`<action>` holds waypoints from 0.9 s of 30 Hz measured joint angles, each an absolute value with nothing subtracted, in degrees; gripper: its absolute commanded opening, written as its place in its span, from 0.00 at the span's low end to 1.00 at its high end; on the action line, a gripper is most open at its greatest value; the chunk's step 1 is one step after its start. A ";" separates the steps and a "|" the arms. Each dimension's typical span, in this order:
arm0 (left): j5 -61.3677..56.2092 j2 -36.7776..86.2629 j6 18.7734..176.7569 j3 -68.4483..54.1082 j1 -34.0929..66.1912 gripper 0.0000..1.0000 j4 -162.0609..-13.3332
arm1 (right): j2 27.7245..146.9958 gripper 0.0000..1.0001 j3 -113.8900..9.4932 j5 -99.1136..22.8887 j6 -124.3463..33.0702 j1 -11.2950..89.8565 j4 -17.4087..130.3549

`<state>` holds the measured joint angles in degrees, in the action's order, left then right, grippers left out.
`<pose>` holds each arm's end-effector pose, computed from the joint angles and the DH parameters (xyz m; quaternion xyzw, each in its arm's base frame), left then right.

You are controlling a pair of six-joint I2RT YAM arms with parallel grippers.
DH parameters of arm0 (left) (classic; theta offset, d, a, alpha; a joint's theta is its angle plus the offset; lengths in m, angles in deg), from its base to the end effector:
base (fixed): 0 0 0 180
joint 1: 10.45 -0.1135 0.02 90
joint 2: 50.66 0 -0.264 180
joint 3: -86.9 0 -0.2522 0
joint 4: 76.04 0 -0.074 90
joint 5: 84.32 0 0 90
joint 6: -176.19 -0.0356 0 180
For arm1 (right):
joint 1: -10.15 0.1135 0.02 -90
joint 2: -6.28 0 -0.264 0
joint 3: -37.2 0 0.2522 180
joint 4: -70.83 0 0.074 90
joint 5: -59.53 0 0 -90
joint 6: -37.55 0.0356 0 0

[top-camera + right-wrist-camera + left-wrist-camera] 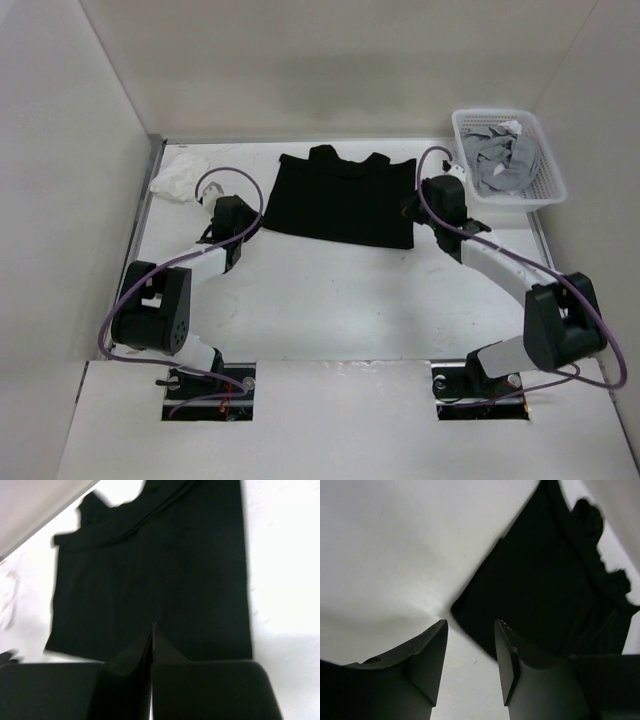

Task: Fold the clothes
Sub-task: Fold the tank top

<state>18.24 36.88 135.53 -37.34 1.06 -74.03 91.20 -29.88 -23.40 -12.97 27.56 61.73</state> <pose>0.3126 -0.0558 0.1904 -0.3306 0.7956 -0.1710 0.4780 0.3202 0.0958 0.2497 0.1945 0.8288 0.2024 0.4840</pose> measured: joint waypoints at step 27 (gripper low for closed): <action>7.42 50.39 144.40 -42.08 -2.57 0.00 -58.51 | 76.93 0.53 1.85 -20.25 -5.69 28.96 69.65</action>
<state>7.42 50.39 144.40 -42.08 -2.57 -58.51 76.93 1.85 -20.25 -5.69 28.96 69.65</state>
